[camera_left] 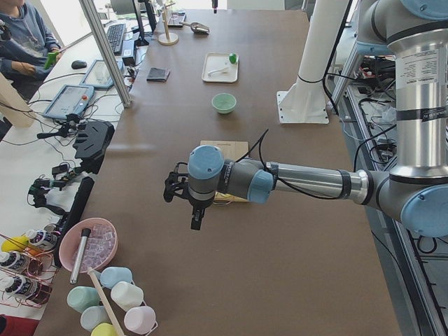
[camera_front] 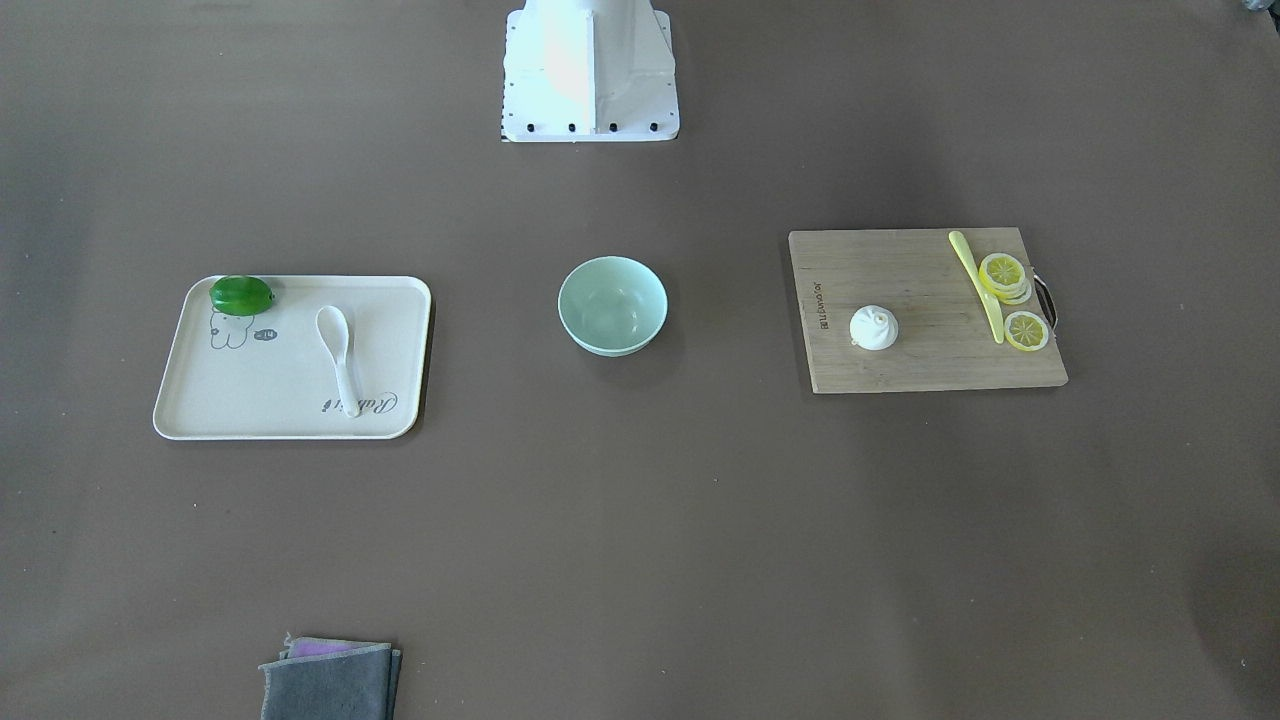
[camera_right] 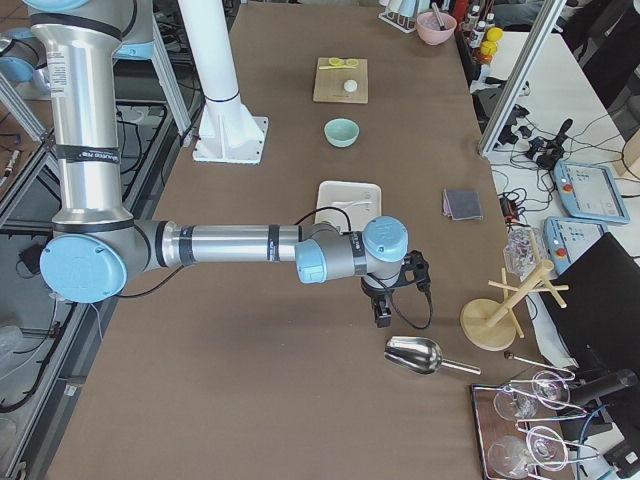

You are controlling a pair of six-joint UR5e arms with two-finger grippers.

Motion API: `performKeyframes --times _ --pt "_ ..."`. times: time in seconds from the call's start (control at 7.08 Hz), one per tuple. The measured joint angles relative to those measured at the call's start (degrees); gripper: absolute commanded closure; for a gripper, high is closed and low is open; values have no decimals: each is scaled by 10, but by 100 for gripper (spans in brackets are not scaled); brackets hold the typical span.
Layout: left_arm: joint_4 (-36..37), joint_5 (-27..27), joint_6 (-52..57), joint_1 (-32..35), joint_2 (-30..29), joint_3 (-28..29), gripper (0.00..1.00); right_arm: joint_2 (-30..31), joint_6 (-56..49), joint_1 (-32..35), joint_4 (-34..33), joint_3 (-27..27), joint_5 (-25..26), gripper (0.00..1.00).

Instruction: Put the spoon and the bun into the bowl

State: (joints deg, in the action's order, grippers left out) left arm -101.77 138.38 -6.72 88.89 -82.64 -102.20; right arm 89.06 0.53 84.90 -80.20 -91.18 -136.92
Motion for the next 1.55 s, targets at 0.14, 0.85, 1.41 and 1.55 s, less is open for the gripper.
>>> performKeyframes --times 0.14,0.85,1.41,1.55 --pt "-17 2 -1 0 1 1 2 0 1 0 0 0 0 0" --pt "-33 24 -3 0 0 -30 2 -2 2 0 1 -2 1 0" --pt "-29 27 -4 -1 2 -25 2 -6 28 -6 8 -4 -37 0" --pt "-27 32 -4 -1 -1 -15 2 -9 56 -24 30 -9 -47 0"
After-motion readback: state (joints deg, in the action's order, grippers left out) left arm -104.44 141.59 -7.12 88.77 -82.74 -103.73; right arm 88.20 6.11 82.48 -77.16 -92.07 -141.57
